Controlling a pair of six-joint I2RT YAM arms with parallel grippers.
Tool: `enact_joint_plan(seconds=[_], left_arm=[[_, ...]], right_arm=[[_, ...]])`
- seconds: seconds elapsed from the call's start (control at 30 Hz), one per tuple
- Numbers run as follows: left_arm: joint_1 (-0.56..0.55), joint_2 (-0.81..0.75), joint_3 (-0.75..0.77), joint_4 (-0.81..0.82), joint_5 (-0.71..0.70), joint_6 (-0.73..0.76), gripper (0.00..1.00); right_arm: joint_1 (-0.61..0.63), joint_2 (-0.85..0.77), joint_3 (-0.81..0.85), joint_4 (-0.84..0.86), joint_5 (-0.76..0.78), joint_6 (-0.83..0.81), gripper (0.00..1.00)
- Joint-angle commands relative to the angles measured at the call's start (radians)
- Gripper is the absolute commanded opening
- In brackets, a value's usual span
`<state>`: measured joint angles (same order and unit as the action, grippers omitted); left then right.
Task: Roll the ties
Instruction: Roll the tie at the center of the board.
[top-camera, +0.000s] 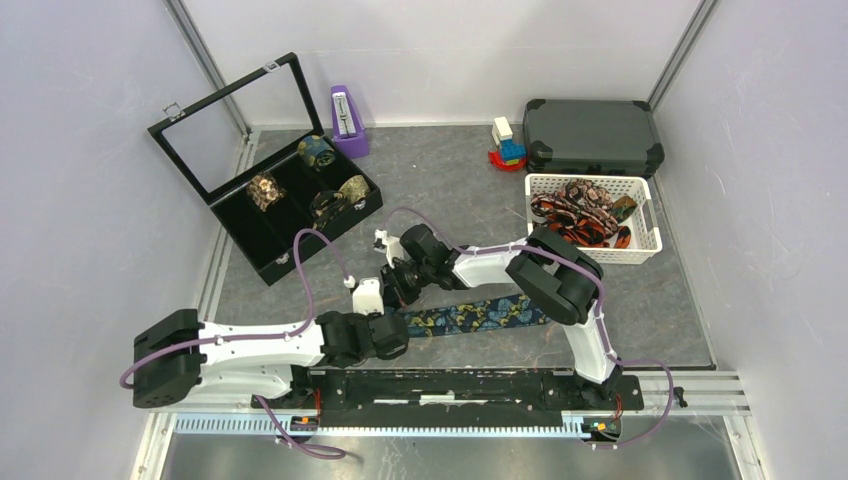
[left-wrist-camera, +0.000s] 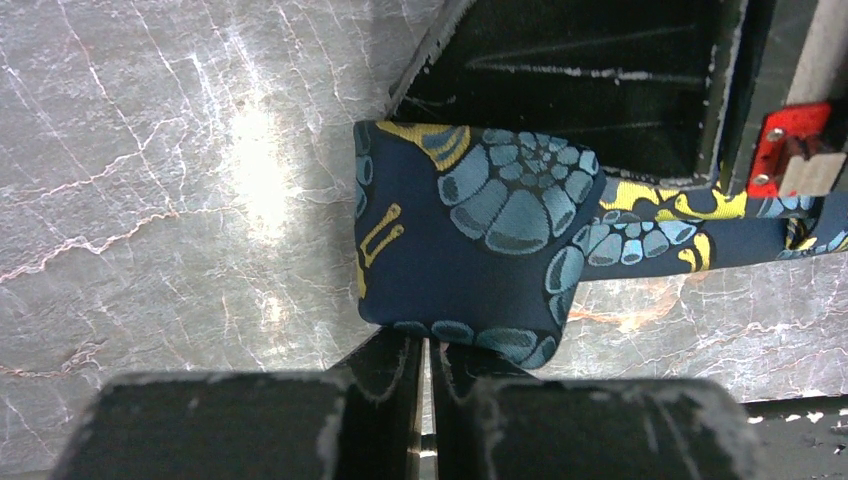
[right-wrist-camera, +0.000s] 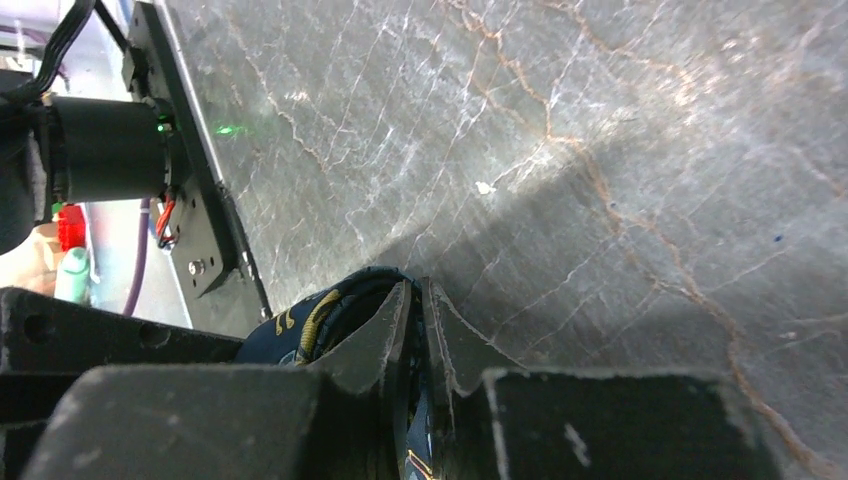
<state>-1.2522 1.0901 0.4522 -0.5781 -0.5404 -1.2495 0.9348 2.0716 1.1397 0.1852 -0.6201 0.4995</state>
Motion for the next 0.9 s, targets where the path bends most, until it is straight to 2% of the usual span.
enact_joint_plan(seconds=[0.0, 0.33, 0.53, 0.63, 0.73, 0.87], left_arm=[[0.003, -0.017, -0.009, -0.074, 0.045, 0.011, 0.12], [0.0, -0.072, 0.016, -0.144, 0.088, 0.036, 0.13], [-0.002, -0.144, 0.086, -0.288, 0.056, 0.044, 0.12], [-0.001, -0.196, 0.117, -0.367, 0.026, 0.039, 0.12], [-0.001, -0.247, 0.137, -0.423, -0.004, 0.031, 0.12], [-0.001, -0.284, 0.137, -0.444, -0.027, 0.018, 0.13]], right_arm=[[-0.012, -0.008, 0.072, -0.152, 0.122, -0.077, 0.15], [-0.028, -0.053, 0.173, -0.314, 0.228, -0.154, 0.19], [-0.035, -0.128, 0.231, -0.394, 0.319, -0.165, 0.24], [-0.031, -0.221, 0.185, -0.361, 0.357, -0.121, 0.24], [-0.018, -0.35, 0.062, -0.245, 0.409, -0.042, 0.24], [0.015, -0.442, -0.04, -0.149, 0.384, 0.043, 0.24]])
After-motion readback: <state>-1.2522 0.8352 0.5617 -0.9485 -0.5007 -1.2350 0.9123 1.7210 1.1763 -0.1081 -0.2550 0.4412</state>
